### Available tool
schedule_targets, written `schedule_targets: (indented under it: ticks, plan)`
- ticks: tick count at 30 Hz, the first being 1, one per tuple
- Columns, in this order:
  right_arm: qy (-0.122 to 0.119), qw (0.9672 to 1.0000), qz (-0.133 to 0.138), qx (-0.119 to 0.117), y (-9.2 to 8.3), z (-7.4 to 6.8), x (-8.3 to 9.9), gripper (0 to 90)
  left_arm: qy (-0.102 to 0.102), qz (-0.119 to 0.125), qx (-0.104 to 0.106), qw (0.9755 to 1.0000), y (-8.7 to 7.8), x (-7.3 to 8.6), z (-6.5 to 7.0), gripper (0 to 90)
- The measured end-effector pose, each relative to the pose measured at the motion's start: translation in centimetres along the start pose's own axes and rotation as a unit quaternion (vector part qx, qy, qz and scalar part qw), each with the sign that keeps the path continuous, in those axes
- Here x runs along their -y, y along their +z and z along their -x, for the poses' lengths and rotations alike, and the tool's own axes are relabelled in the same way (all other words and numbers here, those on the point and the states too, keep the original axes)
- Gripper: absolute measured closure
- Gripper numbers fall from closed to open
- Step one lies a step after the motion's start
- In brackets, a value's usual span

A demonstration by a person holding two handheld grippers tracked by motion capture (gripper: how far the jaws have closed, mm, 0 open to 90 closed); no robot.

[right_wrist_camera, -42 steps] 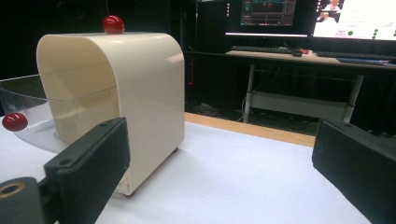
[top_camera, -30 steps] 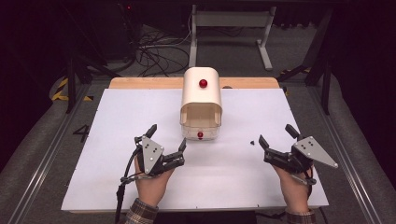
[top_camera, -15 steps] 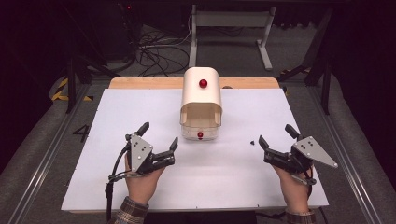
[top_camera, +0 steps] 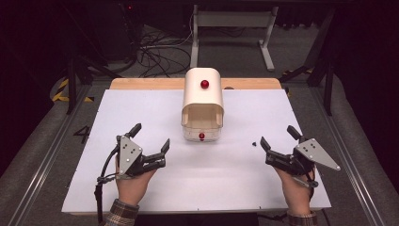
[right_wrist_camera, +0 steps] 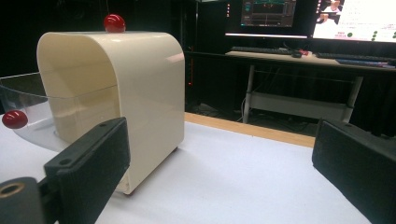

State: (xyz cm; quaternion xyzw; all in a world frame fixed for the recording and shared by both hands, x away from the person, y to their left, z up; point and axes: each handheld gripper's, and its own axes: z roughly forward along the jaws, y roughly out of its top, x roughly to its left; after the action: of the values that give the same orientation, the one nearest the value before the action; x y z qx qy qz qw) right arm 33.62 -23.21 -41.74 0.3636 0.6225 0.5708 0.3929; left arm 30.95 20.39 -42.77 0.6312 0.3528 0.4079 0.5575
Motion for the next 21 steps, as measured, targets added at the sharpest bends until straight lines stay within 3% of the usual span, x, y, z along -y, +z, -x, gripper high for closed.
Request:
schedule_targets:
  ticks: [1, 6, 10, 21]
  plan:
    - [0.0, 1.0, 0.002, 0.0, 0.0, 0.0, 0.0, 4.9, 0.002, 0.008, 0.015, 0.9999, -0.2, 0.0, -0.3, 3.6]
    - [0.004, 1.0, 0.008, 0.0, -0.2, 0.1, 0.0, 4.9, 0.005, 0.015, 0.039, 0.9991, -0.5, 0.1, -1.0, 3.7]
    - [0.007, 0.9999, 0.008, -0.007, -0.1, 0.0, 0.2, 4.7, -0.007, 0.012, 0.055, 0.9984, -0.7, 0.4, -2.0, 3.7]
    - [0.004, 0.9995, 0.014, -0.03, 0.1, -0.3, 0.5, 4.0, -0.014, 0.021, 0.063, 0.9977, -1.8, 1.0, -4.2, 4.1]
